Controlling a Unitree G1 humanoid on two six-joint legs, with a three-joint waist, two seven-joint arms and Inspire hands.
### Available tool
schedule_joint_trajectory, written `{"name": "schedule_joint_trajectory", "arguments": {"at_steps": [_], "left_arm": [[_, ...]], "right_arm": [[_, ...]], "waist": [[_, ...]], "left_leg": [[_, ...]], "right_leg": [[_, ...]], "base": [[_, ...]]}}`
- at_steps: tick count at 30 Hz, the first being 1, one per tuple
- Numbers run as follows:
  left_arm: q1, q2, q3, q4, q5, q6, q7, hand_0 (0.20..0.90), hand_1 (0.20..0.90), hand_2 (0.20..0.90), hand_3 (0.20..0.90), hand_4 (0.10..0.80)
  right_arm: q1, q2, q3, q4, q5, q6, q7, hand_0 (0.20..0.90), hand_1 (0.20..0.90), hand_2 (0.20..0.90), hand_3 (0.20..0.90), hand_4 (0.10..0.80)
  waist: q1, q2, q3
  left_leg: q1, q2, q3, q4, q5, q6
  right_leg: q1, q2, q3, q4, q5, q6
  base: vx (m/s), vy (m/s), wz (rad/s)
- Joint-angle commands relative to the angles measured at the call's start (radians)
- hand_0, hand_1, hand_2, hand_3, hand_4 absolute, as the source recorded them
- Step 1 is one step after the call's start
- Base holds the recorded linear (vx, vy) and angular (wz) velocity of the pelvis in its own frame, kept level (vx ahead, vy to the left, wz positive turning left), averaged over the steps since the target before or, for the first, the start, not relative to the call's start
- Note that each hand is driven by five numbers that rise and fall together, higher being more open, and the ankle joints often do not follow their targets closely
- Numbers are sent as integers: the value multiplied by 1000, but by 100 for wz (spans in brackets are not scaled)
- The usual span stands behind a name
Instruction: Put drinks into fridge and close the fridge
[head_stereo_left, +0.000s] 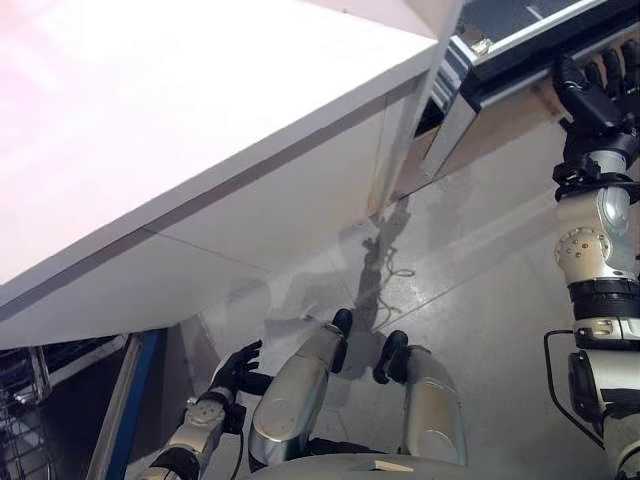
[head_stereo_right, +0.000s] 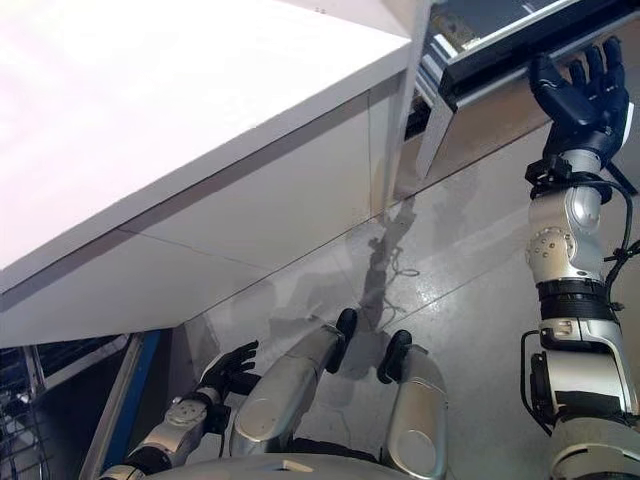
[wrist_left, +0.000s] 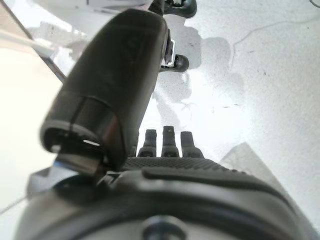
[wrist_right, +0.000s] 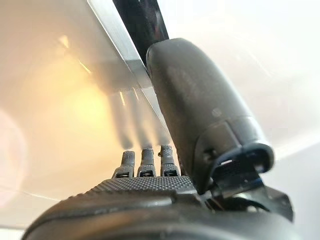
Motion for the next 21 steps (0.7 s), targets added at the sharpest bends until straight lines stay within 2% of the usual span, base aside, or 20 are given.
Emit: {"name": "schedule_joint_trajectory", "arguments": {"at_steps": [1,2,3,9,14,21], "left_arm": [[95,102,7,-47,18,-21,-3,900,900,900,900,800],[97,102,8,-47,19,-20,-3,900,900,900,900,800],[99,106,11,-49,25,-22,-6,900,900,900,900,800],[113,124,20,-41,57,-29,-15,900,900,900,900,800],[122,133,27,-26,94,-27,-15,900,900,900,900,800],[124,127,39,-4,115,11,-40,900,900,900,900,800]], "right_arm": [[-159,-18,67,-59,-64,-39,132,900,900,900,900,800],[-159,-17,68,-59,-64,-38,132,900,900,900,900,800],[-160,-18,66,-59,-62,-39,129,900,900,900,900,800],[-154,-18,60,-63,-56,-45,110,900,900,900,900,800],[-125,-21,46,-69,-50,-51,102,900,900,900,900,800],[-21,-27,14,-126,-36,-7,114,900,900,900,900,800]], "waist": [[96,-47,-95],[96,-53,-98],[99,-50,-101],[103,-73,-133],[87,-96,-171],[14,-120,-256]], "left_leg": [[84,41,24,-168,14,11],[96,39,20,-167,-10,9],[94,45,19,-183,19,10],[144,58,7,-247,32,6],[193,66,11,-298,33,4],[284,92,77,-404,38,-14]], "right_leg": [[32,22,56,-16,42,24],[43,24,67,-14,19,32],[45,24,51,-37,49,27],[100,35,41,-123,81,45],[147,58,55,-208,108,60],[226,111,111,-388,156,75]], "base": [[65,-16,41],[45,-20,30],[47,-23,23],[30,-35,8],[15,-71,-4],[-18,-57,-23]]}}
